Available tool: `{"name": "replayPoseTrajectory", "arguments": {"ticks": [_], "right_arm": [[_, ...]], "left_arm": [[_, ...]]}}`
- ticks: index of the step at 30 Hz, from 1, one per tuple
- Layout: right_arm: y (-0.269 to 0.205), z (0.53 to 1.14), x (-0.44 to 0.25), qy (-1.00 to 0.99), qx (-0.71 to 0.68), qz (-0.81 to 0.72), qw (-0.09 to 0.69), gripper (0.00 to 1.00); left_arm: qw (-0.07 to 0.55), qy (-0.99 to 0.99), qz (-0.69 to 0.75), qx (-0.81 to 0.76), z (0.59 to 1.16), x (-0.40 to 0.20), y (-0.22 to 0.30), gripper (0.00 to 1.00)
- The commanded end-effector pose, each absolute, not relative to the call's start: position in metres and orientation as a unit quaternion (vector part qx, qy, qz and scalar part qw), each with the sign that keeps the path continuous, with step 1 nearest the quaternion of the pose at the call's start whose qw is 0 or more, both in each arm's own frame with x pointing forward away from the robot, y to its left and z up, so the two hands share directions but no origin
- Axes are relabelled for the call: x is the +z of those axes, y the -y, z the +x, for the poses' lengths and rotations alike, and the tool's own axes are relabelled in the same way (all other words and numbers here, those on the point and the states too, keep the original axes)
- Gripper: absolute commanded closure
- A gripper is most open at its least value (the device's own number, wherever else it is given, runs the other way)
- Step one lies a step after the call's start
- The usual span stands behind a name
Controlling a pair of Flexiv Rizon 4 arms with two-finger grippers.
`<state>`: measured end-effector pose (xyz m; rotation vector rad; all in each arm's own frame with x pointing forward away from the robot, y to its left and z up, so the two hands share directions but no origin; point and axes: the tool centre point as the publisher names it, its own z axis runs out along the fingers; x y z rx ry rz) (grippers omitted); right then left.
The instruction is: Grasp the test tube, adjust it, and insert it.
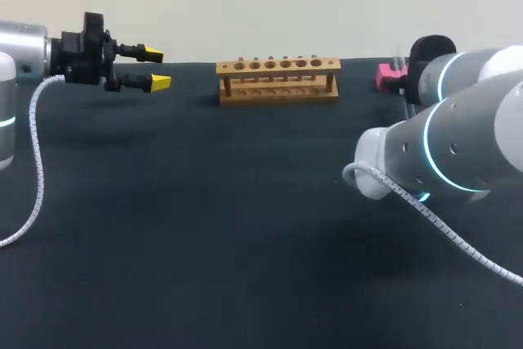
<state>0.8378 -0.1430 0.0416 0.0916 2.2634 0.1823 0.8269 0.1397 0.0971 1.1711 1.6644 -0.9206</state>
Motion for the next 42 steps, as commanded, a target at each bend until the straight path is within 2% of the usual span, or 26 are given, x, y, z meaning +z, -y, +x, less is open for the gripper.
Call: {"name": "replayPoseTrajectory", "arguments": {"ticks": [1,11,37,42], "right_arm": [[0.131,0.825,0.065,-0.91,0.013,0.068,0.408,1.0],[0.104,0.816,0.086,-0.906,0.023,0.069,0.417,1.0],[0.104,0.816,0.086,-0.906,0.023,0.069,0.417,1.0],[0.084,0.809,0.094,-0.9,0.022,0.068,0.43,1.0]], "left_arm": [[0.44,-0.669,0.471,-0.37,0.826,0.096,-0.14,0.0],[0.44,-0.669,0.471,-0.37,0.826,0.096,-0.14,0.0],[0.44,-0.669,0.471,-0.37,0.826,0.096,-0.14,0.0],[0.44,-0.669,0.471,-0.37,0.826,0.096,-0.14,0.0]]}}
